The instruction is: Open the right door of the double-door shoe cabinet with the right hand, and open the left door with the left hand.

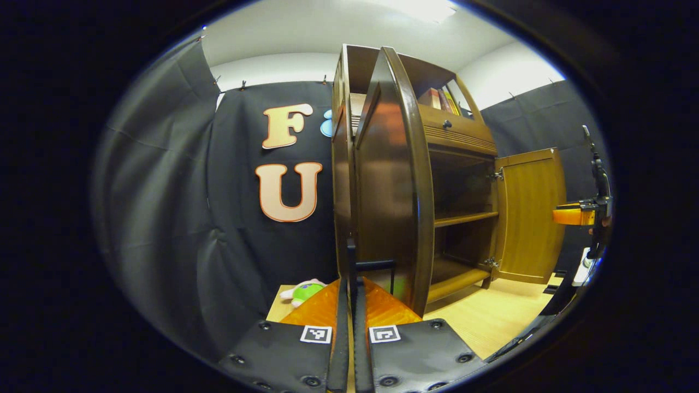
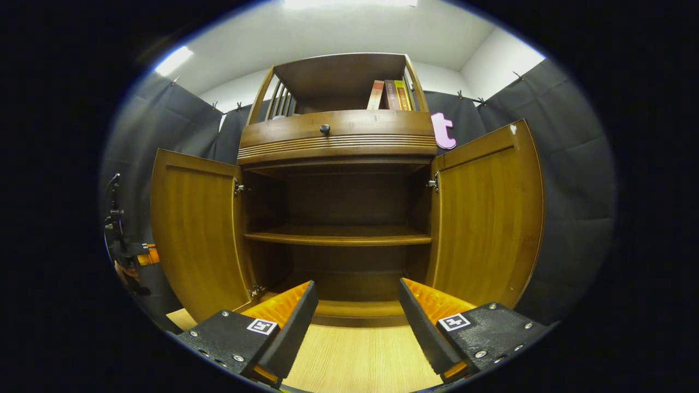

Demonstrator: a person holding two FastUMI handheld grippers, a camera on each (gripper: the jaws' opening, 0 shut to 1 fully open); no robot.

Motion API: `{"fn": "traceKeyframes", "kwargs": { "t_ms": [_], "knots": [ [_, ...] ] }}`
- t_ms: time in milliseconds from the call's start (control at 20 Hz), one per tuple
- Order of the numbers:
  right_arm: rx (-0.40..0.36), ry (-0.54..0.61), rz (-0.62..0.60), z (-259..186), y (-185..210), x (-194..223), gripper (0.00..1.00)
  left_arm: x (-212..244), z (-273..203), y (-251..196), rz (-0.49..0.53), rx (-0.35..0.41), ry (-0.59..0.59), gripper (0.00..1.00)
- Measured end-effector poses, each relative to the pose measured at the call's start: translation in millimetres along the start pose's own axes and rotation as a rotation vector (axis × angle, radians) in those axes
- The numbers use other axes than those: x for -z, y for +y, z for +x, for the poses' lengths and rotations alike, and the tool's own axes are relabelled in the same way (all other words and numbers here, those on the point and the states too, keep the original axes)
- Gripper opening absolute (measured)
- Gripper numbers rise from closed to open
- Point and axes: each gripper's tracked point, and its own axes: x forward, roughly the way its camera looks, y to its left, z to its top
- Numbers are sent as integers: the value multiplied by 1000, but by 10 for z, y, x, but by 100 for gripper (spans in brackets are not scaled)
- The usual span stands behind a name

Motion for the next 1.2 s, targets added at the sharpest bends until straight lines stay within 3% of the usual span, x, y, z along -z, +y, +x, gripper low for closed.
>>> {"fn": "traceKeyframes", "kwargs": {
  "t_ms": [200, 350, 500, 550, 750, 950, 1200],
  "knots": [
    [-16, 6, 8, 37, 129, -28, 92, -4, -21, -65, 94, 44, 1, 12],
    [-46, 1, -2, 71, 184, -56, 92, -17, -239, -50, 56, 19, -20, 12],
    [-71, 17, 1, 146, 155, -6, 92, 148, -607, 57, 13, -73, 30, 12],
    [-76, 19, 6, 173, 121, 13, 96, 126, -756, 80, 4, -113, 40, 12],
    [-82, 24, 38, 323, -82, 94, 92, -271, -1085, -219, 26, -218, 12, 12],
    [-105, 18, 37, 409, -201, 72, 92, -545, -779, -1014, -17, -112, -41, 10],
    [-128, -17, 42, 347, -350, -77, 92, -750, -110, -1740, -165, -83, -98, 9]
  ]
}}
